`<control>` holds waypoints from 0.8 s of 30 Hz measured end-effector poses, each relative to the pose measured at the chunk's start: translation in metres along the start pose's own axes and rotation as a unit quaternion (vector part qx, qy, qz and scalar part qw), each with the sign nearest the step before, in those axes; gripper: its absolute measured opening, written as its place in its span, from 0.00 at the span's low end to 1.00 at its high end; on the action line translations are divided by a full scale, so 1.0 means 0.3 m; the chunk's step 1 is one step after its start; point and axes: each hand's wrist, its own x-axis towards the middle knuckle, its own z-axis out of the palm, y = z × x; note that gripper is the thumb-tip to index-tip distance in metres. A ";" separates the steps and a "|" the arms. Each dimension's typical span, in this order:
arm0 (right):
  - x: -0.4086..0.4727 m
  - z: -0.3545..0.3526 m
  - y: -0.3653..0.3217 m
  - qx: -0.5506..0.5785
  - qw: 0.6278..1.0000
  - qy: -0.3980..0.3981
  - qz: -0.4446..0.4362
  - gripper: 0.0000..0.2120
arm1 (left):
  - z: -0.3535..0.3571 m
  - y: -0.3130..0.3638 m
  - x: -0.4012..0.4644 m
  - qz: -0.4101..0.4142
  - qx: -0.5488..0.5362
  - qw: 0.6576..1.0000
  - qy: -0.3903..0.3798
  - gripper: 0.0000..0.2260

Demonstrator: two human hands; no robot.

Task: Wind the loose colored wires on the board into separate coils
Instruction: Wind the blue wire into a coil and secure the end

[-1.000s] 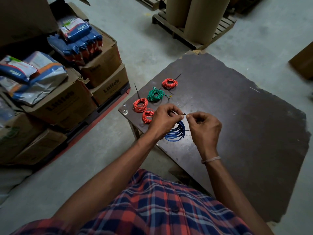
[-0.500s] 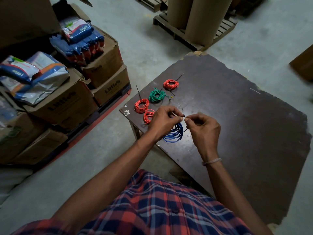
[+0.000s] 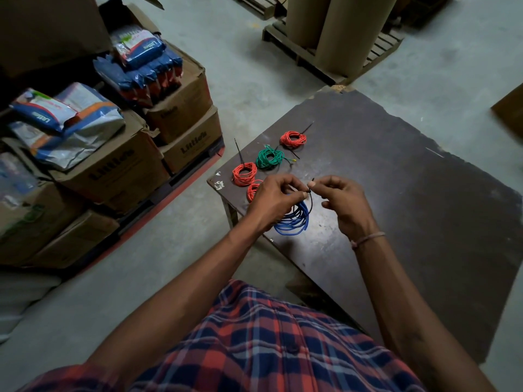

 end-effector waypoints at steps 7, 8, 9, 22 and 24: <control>0.076 0.039 -0.010 0.016 0.984 0.151 -0.091 0.11 | -0.054 0.002 -0.019 -0.039 -0.052 0.997 -0.039 0.04; 0.092 0.042 -0.016 0.026 0.981 0.165 -0.096 0.11 | -0.059 0.000 -0.023 -0.053 -0.078 0.995 -0.042 0.05; 0.105 0.050 -0.021 0.044 0.981 0.163 -0.096 0.11 | -0.066 -0.001 -0.024 -0.065 -0.102 0.992 -0.043 0.07; 0.229 0.234 -0.148 0.110 0.989 0.095 -0.027 0.12 | -0.163 -0.025 -0.014 -0.042 -0.028 0.997 -0.055 0.10; 0.248 0.256 -0.157 0.085 0.992 0.084 -0.031 0.12 | -0.171 -0.027 -0.011 -0.025 0.007 0.998 -0.058 0.09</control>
